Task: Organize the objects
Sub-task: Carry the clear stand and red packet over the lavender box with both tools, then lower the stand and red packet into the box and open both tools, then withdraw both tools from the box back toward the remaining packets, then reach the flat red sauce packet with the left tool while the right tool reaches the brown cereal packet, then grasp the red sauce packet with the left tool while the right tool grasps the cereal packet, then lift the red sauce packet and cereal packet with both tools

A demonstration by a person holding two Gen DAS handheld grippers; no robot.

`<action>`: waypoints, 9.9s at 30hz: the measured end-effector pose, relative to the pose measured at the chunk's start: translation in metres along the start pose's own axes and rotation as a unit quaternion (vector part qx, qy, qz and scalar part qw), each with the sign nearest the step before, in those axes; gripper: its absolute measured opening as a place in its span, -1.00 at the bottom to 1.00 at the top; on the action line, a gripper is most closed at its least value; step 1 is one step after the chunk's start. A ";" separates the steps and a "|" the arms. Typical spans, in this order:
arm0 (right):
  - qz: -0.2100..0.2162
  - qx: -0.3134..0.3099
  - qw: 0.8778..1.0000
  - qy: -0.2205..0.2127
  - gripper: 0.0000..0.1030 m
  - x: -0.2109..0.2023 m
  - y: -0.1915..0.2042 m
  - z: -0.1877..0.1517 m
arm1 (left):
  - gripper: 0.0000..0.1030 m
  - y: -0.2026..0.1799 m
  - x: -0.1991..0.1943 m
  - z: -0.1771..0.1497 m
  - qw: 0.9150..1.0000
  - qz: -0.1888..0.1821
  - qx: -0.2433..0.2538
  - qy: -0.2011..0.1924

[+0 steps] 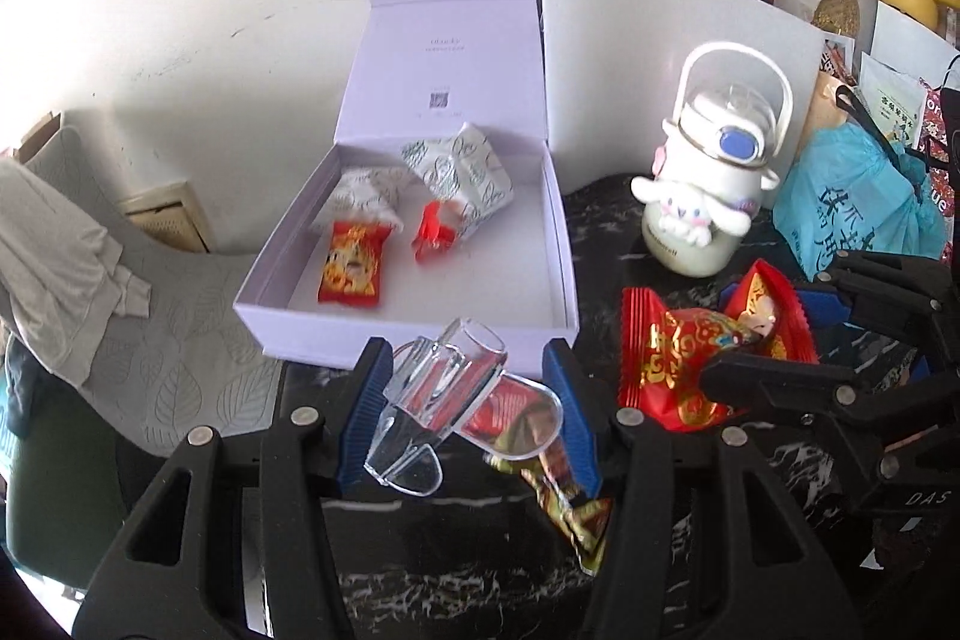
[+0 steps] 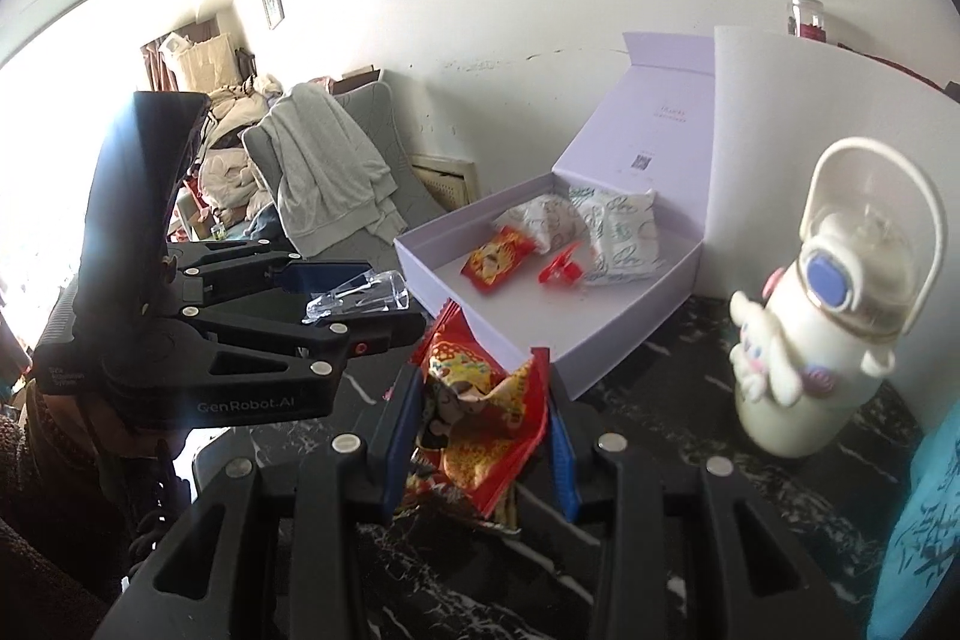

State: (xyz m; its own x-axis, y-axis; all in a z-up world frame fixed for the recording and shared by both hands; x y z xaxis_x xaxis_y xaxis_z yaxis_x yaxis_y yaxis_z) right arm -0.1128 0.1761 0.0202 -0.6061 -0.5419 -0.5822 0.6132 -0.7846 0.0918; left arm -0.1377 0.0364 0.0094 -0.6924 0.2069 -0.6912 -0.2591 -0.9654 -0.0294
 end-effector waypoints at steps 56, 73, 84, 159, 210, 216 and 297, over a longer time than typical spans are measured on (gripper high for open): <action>-0.054 -0.062 0.993 0.083 -0.26 0.176 -0.072 0.055 | -0.01 0.039 0.177 0.054 0.994 -0.016 0.025 0.102; -0.065 -0.048 0.992 0.100 -0.25 0.181 -0.076 0.052 | -0.01 0.044 0.170 0.046 0.993 0.001 0.008 0.120; -0.105 -0.062 0.991 0.059 0.03 0.156 -0.071 0.071 | 0.06 0.049 0.133 0.059 0.995 0.038 -0.005 0.089; -0.115 0.006 0.991 0.073 0.51 0.016 0.032 -0.035 | 0.74 0.024 -0.025 -0.058 0.998 0.044 -0.044 0.032; -0.064 0.109 0.985 0.115 0.51 0.076 -0.048 -0.073 | 0.74 0.007 0.093 -0.054 0.992 0.005 -0.036 0.123; -0.073 0.103 0.985 0.116 0.51 0.066 -0.058 -0.077 | 0.74 -0.006 0.109 -0.051 0.991 0.005 -0.012 0.134; -0.050 -0.001 0.988 0.144 0.36 0.060 -0.022 -0.098 | 0.20 -0.034 0.052 -0.096 0.994 -0.044 0.020 0.095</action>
State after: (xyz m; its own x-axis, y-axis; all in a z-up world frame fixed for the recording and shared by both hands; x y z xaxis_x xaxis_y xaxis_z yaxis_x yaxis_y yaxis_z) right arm -0.1133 0.1906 -0.0958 -0.4953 -0.3530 -0.7938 0.5580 -0.8296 0.0207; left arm -0.0997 0.0649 -0.0947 -0.5262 0.2532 -0.8118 -0.3421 -0.9370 -0.0706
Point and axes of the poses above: each gripper's, at about its wrist camera, not at the fingertips, and x roughly the way its jaws point, y to its left, z to its top, the point moved 3 cm from there along x, roughly the way its jaws point, and after that the axes turned 5 degrees about -x, right-handed, at the moved point
